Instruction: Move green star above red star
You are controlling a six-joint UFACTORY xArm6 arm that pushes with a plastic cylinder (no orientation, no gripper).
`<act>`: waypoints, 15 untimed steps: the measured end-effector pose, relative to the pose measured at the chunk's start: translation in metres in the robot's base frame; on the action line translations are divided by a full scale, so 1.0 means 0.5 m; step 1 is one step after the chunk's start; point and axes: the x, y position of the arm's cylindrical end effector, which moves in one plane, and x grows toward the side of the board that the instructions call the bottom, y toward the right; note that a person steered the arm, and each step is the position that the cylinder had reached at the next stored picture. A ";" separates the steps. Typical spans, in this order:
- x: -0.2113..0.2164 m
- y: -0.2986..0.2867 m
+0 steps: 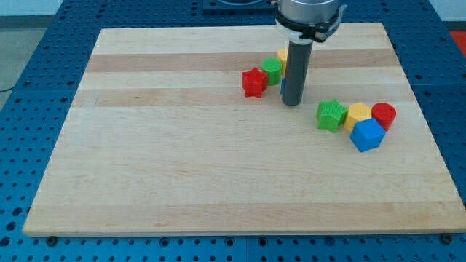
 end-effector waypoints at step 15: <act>0.097 0.136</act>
